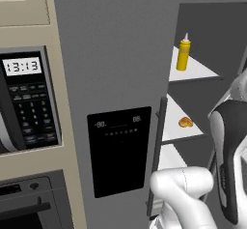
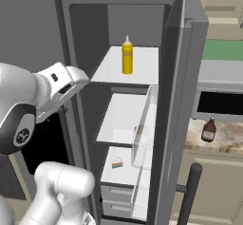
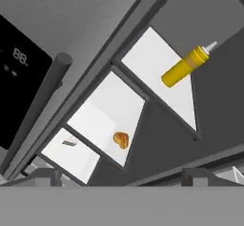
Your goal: Place the mustard and ketchup from the counter to the top shelf of the fridge. If the existing items in the fridge are on the top shelf, move them to other shelves.
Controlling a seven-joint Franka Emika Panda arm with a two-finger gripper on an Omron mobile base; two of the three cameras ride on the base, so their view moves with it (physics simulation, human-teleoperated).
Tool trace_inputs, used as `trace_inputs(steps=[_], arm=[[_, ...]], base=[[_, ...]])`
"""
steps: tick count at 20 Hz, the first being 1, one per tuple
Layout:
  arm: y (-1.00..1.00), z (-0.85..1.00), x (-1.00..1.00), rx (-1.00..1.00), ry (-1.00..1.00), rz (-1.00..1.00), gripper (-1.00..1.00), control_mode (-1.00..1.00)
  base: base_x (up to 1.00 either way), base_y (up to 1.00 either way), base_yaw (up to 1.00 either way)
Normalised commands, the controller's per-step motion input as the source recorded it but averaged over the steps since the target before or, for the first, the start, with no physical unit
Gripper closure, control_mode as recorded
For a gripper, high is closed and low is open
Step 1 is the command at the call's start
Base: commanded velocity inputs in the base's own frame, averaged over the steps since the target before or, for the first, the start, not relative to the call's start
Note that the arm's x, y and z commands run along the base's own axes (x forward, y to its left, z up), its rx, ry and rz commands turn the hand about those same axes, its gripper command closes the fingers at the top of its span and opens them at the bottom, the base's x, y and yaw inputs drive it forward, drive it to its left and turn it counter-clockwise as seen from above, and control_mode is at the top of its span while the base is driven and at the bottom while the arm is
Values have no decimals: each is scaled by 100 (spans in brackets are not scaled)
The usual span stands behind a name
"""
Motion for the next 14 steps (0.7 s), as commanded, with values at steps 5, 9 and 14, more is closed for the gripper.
trace_inputs(steps=[5, 9, 14], arm=[[1, -5, -21, -5, 0, 3, -100, -100], [0, -8, -25, -3, 0, 4, -100, 100], [0, 0, 0, 0, 0, 0, -100, 100]], base=[[0, 0, 0], [-75, 0, 18], [-100, 0, 31]])
